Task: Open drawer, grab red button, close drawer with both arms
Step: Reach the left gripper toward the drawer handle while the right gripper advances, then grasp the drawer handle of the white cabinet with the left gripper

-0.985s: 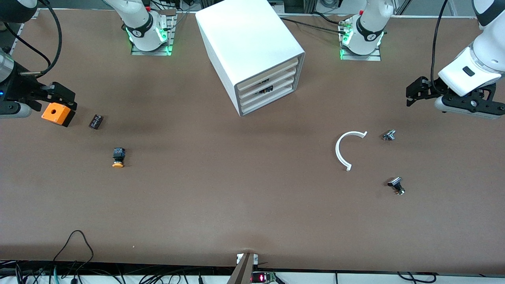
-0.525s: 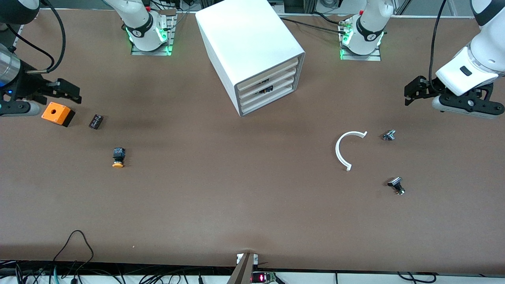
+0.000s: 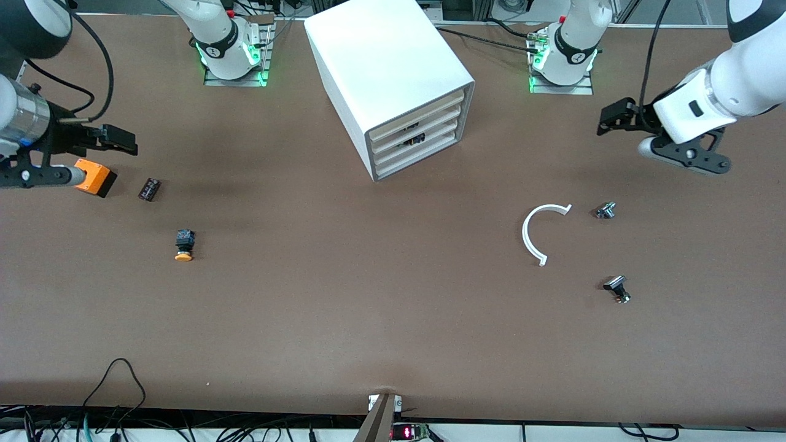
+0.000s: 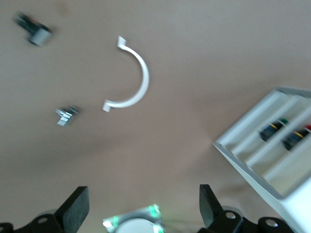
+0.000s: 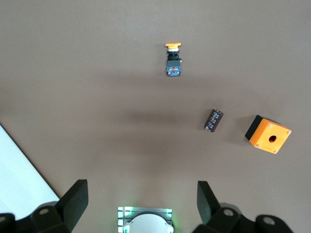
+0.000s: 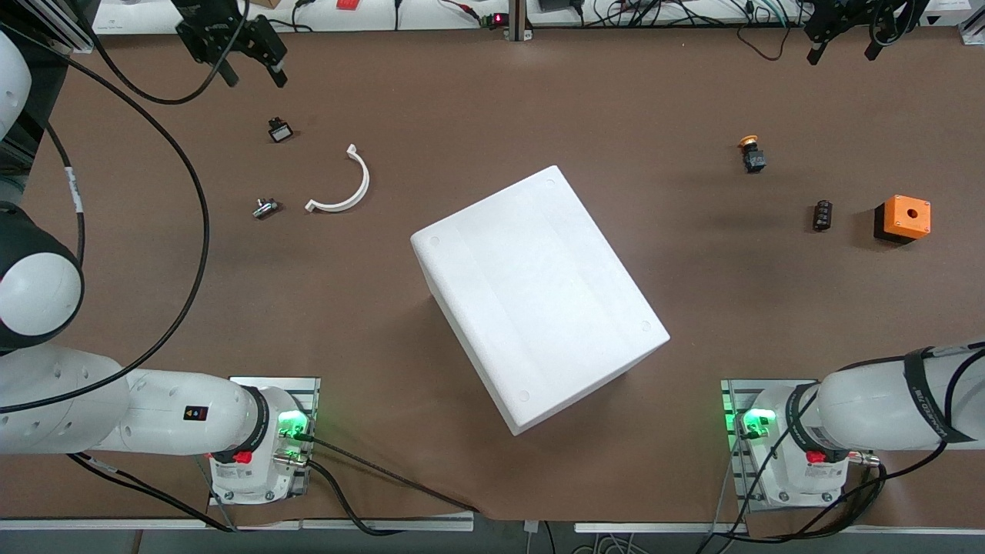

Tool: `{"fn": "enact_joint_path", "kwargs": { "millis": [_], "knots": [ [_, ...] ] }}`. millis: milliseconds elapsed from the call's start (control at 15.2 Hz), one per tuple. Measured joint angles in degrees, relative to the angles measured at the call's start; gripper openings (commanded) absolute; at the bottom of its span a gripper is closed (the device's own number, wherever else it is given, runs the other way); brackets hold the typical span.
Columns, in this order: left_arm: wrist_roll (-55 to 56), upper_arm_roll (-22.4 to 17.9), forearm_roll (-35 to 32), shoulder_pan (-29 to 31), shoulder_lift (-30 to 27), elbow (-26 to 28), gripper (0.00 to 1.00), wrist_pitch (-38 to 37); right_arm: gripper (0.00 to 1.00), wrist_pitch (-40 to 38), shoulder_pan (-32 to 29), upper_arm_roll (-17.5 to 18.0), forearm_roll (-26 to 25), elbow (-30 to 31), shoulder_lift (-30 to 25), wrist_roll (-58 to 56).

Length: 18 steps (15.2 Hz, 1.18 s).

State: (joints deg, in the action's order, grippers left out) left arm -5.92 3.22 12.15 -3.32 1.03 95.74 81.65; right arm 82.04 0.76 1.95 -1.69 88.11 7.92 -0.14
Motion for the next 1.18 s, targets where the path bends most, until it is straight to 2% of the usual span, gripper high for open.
{"fn": "enact_joint_path", "kwargs": {
  "millis": [263,525,788,985,1181],
  "knots": [
    [-0.03,0.05,11.07,-0.10,3.95,0.44,1.00,-5.92,0.99,-0.07,0.03,0.01,-0.22,-0.01,2.49,-0.02],
    [-2.97,0.39,21.84,-0.46,7.95,4.43,1.00,-5.40,0.99,-0.09,1.15,0.15,-0.27,-0.02,5.27,-0.03],
    [-14.82,0.87,29.89,-0.62,9.34,12.89,1.00,3.90,0.99,5.19,5.01,0.25,-0.27,-0.07,7.76,2.44],
    [-21.90,3.33,34.04,-0.84,9.39,19.57,0.99,11.44,0.99,8.56,6.00,0.26,-0.27,-0.10,8.59,5.31],
    [-28.95,5.57,40.94,-1.30,9.40,25.83,0.97,17.92,0.99,11.00,7.94,0.29,-0.26,-0.12,9.15,9.57]
  ]
}}
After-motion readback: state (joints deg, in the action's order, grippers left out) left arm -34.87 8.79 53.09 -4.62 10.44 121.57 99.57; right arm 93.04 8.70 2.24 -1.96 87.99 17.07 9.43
